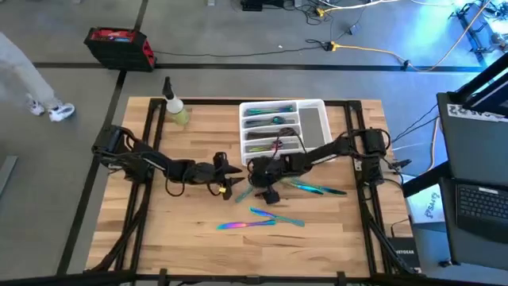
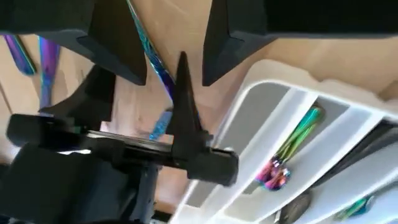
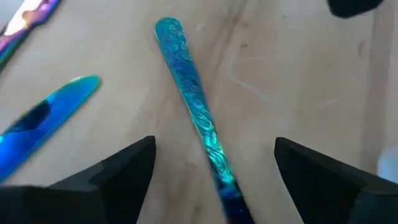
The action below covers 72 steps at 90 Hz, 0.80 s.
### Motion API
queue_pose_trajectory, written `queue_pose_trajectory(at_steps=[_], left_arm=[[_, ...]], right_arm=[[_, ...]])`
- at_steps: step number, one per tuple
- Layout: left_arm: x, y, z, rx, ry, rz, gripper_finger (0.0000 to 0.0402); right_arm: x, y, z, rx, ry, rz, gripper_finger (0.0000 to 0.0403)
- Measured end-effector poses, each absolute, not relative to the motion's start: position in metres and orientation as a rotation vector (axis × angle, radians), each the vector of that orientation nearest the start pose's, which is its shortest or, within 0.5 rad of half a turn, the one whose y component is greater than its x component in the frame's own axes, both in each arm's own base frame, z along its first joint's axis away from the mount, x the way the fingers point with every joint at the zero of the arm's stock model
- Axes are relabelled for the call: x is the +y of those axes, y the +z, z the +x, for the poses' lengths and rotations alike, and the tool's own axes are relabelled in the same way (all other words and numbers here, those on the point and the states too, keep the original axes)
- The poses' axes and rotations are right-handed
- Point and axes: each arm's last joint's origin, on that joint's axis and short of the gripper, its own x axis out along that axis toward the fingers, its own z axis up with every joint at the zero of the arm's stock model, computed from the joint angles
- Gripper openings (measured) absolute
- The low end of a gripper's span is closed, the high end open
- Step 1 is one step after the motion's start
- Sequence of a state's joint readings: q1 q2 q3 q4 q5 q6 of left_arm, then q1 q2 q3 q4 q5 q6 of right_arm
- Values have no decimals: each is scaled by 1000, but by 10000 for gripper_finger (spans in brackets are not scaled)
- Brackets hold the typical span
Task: Sort silverware
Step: Put the blue knife on the white silverware tray
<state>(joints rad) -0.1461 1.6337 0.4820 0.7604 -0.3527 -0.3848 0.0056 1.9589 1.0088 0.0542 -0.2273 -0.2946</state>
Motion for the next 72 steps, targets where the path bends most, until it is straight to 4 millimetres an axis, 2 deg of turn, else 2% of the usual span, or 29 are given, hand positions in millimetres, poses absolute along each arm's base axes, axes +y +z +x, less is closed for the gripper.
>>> queue_pose_trajectory(at_steps=[17, 48, 72], left_arm=[[-37, 131, 276, 344, 252, -271, 143], [-70, 126, 266, 378, 260, -341, 143], [-88, 112, 252, 522, 274, -399, 143]], right_arm=[[-9, 107, 370, 825, 444, -215, 296], [-2, 104, 369, 807, 521, -267, 203], [7, 102, 371, 826, 476, -297, 140]])
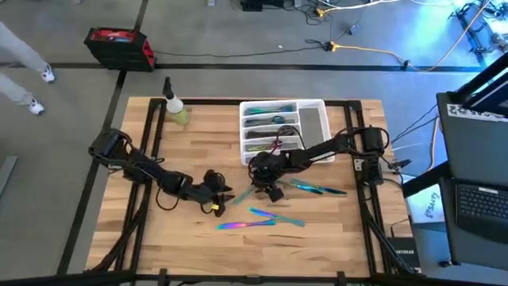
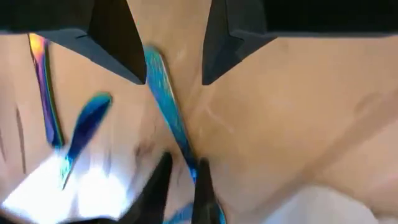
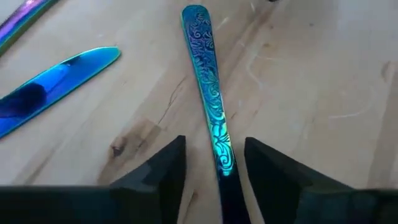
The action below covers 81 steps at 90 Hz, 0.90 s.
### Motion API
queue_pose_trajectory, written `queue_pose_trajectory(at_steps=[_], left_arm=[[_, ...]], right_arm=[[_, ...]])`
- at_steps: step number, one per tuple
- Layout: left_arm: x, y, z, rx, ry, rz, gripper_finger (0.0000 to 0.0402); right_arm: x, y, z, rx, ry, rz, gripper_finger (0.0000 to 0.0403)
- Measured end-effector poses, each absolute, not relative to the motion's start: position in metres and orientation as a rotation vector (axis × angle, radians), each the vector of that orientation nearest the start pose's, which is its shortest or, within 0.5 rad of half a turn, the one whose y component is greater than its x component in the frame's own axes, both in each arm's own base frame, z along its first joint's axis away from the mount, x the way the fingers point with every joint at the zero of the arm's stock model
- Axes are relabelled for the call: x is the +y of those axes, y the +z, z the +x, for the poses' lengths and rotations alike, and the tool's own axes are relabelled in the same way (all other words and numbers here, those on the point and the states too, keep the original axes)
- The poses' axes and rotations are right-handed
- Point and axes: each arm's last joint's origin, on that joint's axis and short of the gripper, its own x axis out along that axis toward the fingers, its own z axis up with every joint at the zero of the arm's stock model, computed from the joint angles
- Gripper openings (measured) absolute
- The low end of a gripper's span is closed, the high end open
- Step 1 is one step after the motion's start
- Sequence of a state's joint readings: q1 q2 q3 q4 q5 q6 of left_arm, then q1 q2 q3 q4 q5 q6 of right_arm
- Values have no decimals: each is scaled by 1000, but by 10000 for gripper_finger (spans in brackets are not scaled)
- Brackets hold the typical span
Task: Sort silverware
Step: Put the blue knife on the white silverware tray
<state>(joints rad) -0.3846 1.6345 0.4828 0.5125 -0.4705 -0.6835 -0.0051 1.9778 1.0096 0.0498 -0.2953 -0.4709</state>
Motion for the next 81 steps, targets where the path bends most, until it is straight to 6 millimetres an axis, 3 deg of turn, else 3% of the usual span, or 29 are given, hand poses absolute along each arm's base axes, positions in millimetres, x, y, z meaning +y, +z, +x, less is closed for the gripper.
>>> queue_pose_trajectory(at_steps=[36, 63, 81], left_arm=[[-109, 107, 238, 539, 300, -401, 143], [-124, 103, 224, 558, 325, -321, 143], [-128, 103, 223, 546, 314, -329, 143]], right_arm=[[31, 114, 380, 930, 334, -352, 59], [46, 127, 401, 972, 234, -183, 15], [55, 145, 420, 962, 199, -114, 10]])
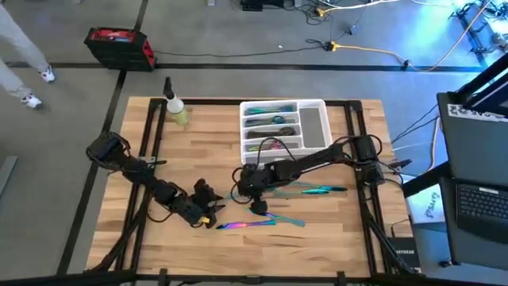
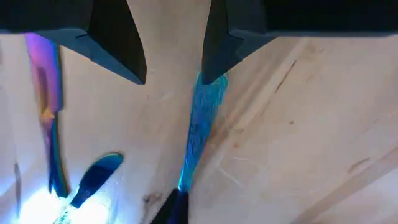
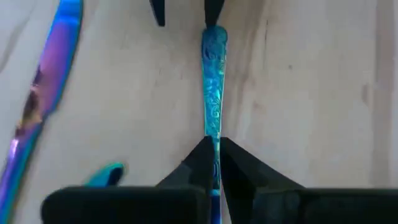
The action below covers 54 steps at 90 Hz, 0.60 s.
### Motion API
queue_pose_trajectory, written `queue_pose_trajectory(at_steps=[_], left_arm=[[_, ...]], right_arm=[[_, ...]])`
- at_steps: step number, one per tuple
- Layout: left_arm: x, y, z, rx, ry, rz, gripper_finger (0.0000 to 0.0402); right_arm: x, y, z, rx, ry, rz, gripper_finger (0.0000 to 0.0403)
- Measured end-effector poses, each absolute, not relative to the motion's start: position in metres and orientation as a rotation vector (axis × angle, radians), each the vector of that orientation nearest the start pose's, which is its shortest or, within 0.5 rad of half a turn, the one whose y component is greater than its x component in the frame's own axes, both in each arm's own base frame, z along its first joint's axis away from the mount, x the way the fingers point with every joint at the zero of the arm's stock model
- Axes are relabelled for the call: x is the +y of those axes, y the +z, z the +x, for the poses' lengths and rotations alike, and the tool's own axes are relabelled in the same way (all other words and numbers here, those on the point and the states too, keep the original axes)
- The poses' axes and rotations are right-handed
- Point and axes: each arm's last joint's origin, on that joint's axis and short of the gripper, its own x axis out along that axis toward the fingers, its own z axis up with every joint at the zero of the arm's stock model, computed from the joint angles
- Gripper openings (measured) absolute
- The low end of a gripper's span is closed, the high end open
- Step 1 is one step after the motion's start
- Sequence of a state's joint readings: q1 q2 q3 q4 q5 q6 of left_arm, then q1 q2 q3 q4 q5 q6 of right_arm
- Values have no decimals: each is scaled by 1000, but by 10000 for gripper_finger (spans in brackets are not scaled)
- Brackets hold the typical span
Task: Sort silverware
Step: Put the blue knife on the white silverware tray
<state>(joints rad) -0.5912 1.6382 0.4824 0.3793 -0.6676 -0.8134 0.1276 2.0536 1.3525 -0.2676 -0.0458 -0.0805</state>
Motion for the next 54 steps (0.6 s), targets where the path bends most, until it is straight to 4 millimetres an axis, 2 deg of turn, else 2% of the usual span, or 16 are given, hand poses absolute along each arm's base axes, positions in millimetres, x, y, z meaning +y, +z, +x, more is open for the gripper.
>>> queue_pose_trajectory(at_steps=[14, 28, 54], left_arm=[[-132, 103, 220, 542, 306, -313, 143], [-135, 104, 218, 544, 288, -295, 143], [-134, 105, 219, 503, 323, -274, 143]], right_arm=[[54, 148, 421, 961, 170, -61, 11], [55, 145, 421, 975, 215, -63, 21], [57, 139, 425, 938, 264, -104, 113]])
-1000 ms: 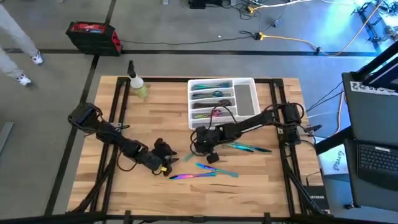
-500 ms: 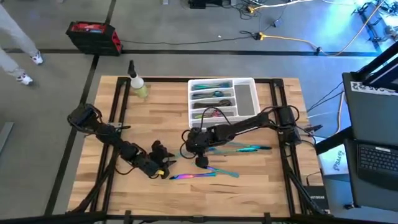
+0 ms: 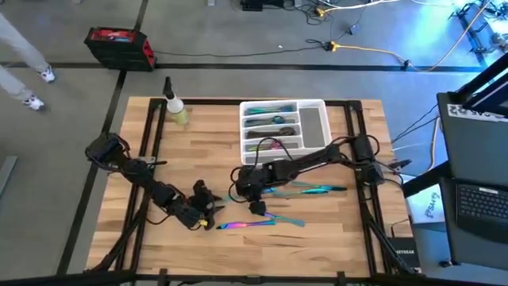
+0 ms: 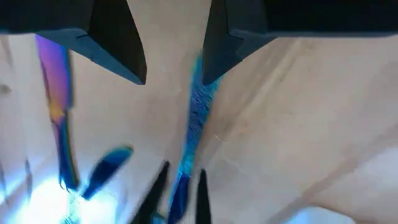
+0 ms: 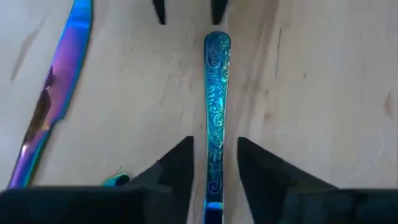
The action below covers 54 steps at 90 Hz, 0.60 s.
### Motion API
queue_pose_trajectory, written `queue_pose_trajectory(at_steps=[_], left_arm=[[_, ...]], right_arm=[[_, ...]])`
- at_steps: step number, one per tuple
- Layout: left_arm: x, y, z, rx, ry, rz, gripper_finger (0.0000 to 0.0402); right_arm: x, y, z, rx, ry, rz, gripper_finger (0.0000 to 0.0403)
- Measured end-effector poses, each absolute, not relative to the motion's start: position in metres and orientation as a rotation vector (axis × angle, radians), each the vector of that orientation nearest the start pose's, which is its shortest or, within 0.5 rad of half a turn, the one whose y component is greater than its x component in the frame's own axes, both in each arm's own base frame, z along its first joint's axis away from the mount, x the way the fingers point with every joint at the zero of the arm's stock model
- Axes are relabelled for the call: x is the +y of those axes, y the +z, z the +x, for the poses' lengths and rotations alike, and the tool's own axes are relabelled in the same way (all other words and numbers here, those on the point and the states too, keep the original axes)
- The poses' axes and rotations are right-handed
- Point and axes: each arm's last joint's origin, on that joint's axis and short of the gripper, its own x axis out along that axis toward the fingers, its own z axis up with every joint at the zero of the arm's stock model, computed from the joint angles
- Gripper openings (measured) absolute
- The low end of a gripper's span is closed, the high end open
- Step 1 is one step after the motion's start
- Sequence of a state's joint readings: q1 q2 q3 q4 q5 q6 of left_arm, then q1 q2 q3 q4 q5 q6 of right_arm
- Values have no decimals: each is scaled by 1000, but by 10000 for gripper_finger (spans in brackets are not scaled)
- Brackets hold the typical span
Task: Sort silverware
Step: Put the blue knife on the white silverware tray
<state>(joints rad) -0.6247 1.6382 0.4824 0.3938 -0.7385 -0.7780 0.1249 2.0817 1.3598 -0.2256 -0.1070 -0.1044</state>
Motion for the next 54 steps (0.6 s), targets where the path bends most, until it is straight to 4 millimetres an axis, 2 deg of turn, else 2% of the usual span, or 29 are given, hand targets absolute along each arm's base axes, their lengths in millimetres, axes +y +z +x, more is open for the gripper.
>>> queue_pose_trajectory(at_steps=[14, 27, 54], left_arm=[[-134, 110, 222, 428, 355, -265, 143], [-132, 112, 223, 404, 378, -244, 143], [-130, 111, 224, 408, 389, -235, 143]], right_arm=[[57, 139, 426, 916, 291, -161, 141], [56, 133, 424, 894, 282, -197, 144], [53, 126, 415, 1021, 207, -150, 144]])
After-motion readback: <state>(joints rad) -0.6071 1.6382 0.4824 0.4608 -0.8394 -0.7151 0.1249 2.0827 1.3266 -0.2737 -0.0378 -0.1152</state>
